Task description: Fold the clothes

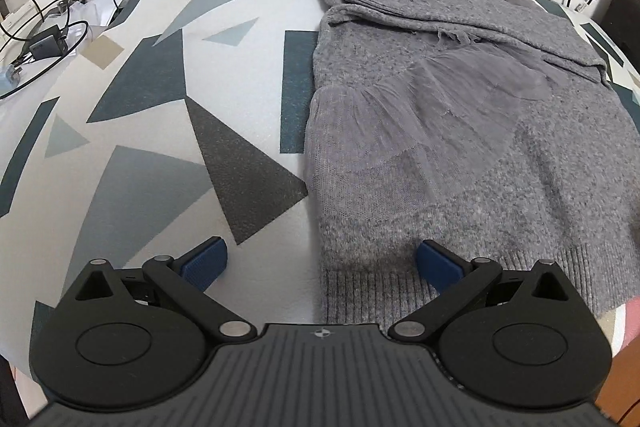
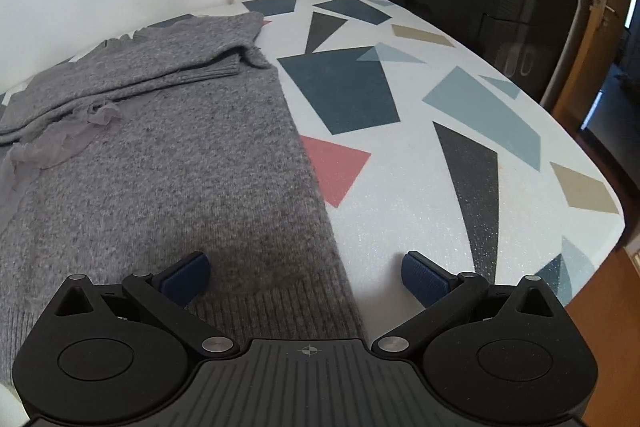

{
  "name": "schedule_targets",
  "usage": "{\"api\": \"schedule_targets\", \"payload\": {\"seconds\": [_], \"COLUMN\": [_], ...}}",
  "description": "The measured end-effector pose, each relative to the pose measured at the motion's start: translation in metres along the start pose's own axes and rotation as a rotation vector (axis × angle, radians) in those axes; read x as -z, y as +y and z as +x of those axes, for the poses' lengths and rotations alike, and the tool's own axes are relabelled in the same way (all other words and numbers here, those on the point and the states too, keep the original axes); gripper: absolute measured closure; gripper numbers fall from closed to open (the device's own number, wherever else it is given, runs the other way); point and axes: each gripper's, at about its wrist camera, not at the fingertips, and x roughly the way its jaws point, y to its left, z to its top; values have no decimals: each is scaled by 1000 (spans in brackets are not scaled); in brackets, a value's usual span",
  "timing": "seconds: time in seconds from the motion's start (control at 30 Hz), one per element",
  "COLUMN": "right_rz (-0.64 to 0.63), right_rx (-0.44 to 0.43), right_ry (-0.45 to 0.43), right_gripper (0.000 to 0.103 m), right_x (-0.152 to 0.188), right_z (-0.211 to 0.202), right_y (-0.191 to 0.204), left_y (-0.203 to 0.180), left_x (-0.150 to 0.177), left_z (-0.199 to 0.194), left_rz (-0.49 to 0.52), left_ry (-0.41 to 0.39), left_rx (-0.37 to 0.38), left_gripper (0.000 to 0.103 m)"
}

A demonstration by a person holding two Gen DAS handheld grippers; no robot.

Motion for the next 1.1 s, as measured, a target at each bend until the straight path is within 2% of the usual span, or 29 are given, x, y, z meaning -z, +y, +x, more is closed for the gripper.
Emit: {"api": "schedule_targets", "payload": {"seconds": [0.27, 0.47, 0.7, 0.9, 1.1], "right_rz": [4, 11, -66, -139, -111], "right_rx": [3, 9, -52, -117, -111], "right_ry": [-19, 7, 39, 32, -6], "right_gripper": [1, 1, 1, 1, 1], "right_x": [6, 0, -2, 5, 6], "right_z": [-3, 1, -1, -7, -6], "right_y": [0, 1, -4, -12, -15], "left_y": [-1, 0, 1, 3, 0], "left_x": [-1, 1, 4, 2, 2], "left_z": [0, 0, -1, -1, 0], "left_rz": [-11, -4, 31, 77, 99], "left_ry": [3, -13, -31, -8, -17], "left_rx": [-7, -2, 21, 53, 63], "left_gripper": [0, 0, 0, 0, 0]}}
